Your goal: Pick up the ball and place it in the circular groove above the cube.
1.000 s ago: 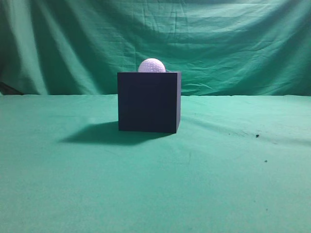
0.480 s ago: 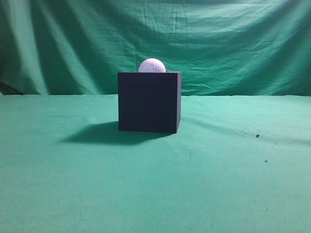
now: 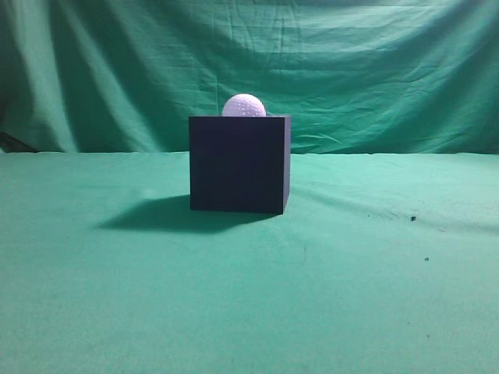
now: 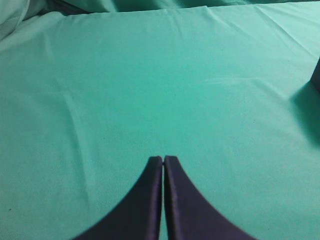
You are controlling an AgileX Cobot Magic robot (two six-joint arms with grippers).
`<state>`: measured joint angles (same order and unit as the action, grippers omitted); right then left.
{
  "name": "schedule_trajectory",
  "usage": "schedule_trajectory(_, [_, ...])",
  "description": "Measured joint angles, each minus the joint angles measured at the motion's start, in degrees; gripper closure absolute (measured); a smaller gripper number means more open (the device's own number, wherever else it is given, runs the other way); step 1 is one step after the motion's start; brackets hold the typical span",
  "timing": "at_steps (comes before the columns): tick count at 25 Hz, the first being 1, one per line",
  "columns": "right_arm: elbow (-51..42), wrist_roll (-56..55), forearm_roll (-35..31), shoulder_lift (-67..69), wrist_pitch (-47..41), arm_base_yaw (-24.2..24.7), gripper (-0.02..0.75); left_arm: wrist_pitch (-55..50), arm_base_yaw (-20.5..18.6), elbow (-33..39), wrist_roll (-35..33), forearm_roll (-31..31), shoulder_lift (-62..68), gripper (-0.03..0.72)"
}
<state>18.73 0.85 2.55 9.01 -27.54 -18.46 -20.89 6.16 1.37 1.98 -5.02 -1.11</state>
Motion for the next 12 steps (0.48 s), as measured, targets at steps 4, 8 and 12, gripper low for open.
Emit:
schedule_trajectory(4, [-10.03,0.0,-0.56,-7.24,6.8,6.24,0.689,0.0,0.0,0.0,0.0,0.0,0.0,0.688])
schedule_trajectory(8, [-17.23,0.0,-3.25,-9.57,10.54,9.47,0.689,0.0,0.0,0.0,0.0,0.0,0.0,0.688])
schedule_trajectory(12, [-20.18,-0.11,-6.2,-9.57,10.71,11.05,0.689,0.0,0.0,0.0,0.0,0.0,0.0,0.688])
